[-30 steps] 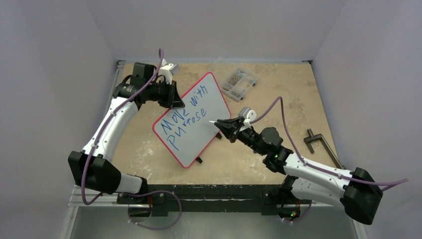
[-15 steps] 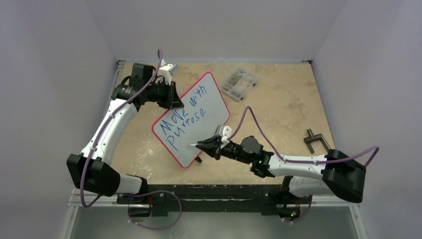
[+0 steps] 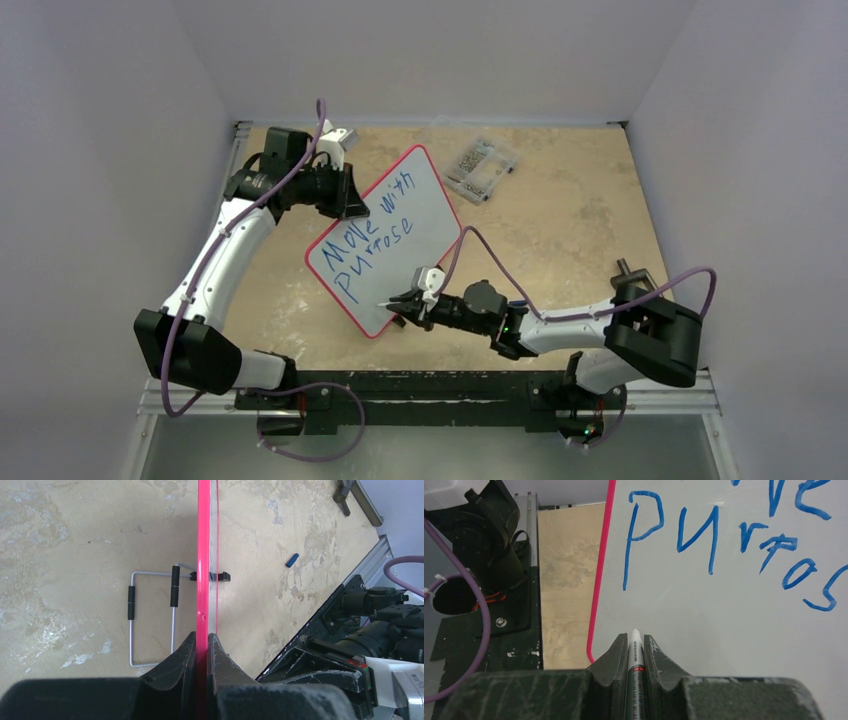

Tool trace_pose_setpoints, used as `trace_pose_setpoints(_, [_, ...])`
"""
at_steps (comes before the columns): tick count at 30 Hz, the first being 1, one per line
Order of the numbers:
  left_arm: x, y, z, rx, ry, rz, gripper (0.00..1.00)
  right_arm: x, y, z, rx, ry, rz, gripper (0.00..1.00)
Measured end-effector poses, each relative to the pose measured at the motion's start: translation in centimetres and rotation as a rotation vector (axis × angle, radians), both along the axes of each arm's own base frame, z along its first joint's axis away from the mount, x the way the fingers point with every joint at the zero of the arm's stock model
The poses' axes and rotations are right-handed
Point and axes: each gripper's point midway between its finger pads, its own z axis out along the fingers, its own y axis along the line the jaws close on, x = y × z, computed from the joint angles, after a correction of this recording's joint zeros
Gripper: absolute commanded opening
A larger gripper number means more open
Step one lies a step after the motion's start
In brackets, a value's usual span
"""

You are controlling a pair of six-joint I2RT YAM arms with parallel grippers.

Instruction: Write a sentence on the whiteboard

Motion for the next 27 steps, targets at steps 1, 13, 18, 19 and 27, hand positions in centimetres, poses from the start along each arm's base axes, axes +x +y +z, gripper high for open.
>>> trace_pose_setpoints(1, [0.0, 0.0, 0.0, 0.000, 0.000, 0.000, 0.00, 0.0, 0.0, -0.2, -0.005, 0.001, 0.000, 0.00])
trace_pose_setpoints(13, [0.0, 0.0, 0.0, 0.001, 0.000, 0.000, 0.00, 1.2, 1.3, 0.2, 0.002, -0.030, -0.028, 0.00])
trace_pose_setpoints(18, [0.0, 0.0, 0.0, 0.001, 0.001, 0.001, 0.00, 1.7, 2.0, 1.3, 0.019, -0.060, -0.033, 0.00])
trace_pose_setpoints(19, [0.0, 0.0, 0.0, 0.001, 0.000, 0.001, 0.00, 1.8, 2.0, 1.4, 0.019, -0.063, -0.035, 0.00])
trace_pose_setpoints(27, [0.0, 0.0, 0.0, 0.001, 0.000, 0.000, 0.00, 1.9, 2.1, 0.1, -0.010, -0.055, -0.036, 0.00])
